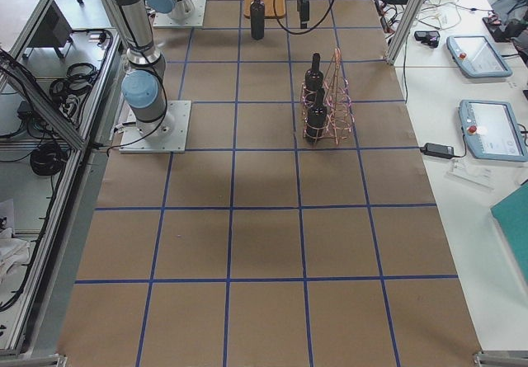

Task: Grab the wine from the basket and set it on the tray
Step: 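Move the left gripper down over the standing bottle's neck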

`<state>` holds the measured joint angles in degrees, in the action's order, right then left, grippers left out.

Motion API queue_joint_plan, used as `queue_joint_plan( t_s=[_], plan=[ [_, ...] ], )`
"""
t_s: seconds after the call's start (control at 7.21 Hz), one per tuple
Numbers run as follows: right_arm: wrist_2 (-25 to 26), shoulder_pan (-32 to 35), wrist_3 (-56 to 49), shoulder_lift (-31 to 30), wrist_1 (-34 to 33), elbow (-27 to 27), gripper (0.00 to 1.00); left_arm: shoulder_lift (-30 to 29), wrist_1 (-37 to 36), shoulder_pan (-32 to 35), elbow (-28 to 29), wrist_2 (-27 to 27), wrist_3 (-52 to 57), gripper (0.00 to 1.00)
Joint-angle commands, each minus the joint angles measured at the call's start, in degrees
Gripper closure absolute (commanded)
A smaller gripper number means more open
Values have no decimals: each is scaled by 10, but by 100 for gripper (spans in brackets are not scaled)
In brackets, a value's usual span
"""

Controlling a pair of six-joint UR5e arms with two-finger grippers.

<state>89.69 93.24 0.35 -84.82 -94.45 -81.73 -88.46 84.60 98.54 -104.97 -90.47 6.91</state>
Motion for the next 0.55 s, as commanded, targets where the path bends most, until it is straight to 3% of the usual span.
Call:
queue_joint_plan(
  t_s=[0.0,0.28,0.42],
  plan=[
    [9,-1,-7,-1,3,1,0,-11,4,-7,-1,-1,10,23],
    [5,-1,-7,-1,2,0,0,-18,3,-7,3,-1,10,23],
    [4,0,-7,-1,2,1,0,-19,4,-7,4,-2,7,30]
  ],
)
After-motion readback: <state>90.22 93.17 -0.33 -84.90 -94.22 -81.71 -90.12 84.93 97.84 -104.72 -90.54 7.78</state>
